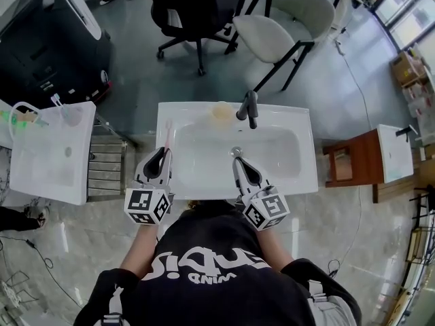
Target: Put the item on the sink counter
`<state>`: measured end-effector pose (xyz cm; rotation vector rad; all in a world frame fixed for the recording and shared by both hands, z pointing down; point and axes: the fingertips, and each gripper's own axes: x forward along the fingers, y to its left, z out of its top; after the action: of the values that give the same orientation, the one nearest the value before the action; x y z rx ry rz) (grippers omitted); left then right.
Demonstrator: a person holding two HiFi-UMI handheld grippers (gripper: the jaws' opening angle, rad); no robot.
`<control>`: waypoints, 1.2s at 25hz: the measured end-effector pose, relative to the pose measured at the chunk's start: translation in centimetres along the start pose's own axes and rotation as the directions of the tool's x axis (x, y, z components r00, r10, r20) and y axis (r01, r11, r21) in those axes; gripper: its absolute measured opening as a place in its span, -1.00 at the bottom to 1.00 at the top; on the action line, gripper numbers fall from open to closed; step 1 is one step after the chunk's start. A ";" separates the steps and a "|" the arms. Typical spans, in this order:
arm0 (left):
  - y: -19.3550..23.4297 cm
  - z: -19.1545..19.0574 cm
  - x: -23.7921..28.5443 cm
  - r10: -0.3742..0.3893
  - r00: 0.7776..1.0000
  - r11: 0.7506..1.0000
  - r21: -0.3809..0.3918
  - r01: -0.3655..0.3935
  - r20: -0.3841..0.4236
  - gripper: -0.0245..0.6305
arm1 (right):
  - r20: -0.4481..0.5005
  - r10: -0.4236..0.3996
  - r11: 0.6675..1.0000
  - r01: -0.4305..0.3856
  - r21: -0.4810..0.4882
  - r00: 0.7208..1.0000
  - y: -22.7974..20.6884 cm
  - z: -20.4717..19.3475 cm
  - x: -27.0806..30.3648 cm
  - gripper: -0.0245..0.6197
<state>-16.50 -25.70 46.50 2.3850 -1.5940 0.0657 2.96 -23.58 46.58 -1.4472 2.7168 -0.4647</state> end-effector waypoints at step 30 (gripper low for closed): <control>3.7 -4.5 7.5 0.059 0.990 0.998 -0.012 -0.061 -0.131 -0.73 | -0.020 0.058 0.998 -0.058 -0.033 0.998 -3.5 1.2 3.8 -0.87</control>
<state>-16.42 -32.62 52.96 2.2699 -1.5985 0.2157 3.81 -28.77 46.86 -1.3741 2.7857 -0.4351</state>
